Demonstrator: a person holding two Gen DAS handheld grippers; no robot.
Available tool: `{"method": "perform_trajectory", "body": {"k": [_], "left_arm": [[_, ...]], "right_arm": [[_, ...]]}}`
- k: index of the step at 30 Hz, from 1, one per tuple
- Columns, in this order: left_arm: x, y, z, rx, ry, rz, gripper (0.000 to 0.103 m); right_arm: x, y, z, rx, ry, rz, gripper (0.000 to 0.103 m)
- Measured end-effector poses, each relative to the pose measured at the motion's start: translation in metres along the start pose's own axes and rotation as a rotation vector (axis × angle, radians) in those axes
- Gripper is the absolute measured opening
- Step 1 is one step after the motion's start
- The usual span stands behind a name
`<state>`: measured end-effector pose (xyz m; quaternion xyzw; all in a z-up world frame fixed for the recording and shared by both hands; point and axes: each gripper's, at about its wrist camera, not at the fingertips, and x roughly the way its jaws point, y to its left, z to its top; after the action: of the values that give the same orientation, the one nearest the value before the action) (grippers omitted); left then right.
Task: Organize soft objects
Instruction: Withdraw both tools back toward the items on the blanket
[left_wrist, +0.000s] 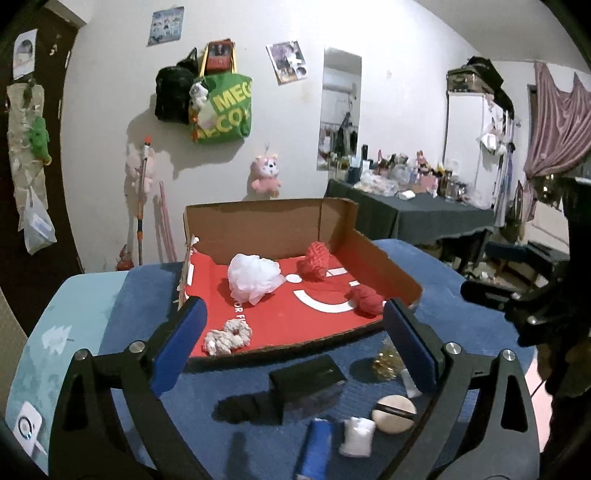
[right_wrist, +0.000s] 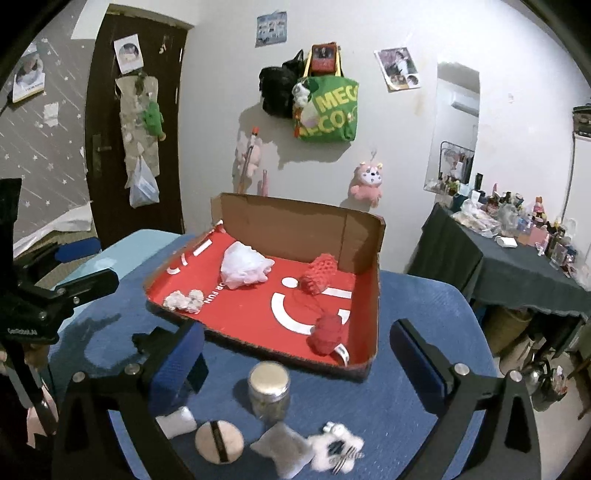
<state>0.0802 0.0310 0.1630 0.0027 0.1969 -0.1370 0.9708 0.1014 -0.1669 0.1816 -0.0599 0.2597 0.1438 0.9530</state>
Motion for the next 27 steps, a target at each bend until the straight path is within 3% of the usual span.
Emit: {"method": "perform_trajectory", "body": {"k": [11, 27], "left_arm": [[-0.025, -0.019, -0.046, -0.017, -0.005, 0.015, 0.1], [-0.012, -0.024, -0.109, -0.045, 0.092, 0.039, 0.1]], "right_arm": [[-0.032, 0.016, -0.051, 0.046, -0.043, -0.009, 0.103], [-0.02, 0.035, -0.115, 0.068, -0.031, -0.002, 0.103]]}}
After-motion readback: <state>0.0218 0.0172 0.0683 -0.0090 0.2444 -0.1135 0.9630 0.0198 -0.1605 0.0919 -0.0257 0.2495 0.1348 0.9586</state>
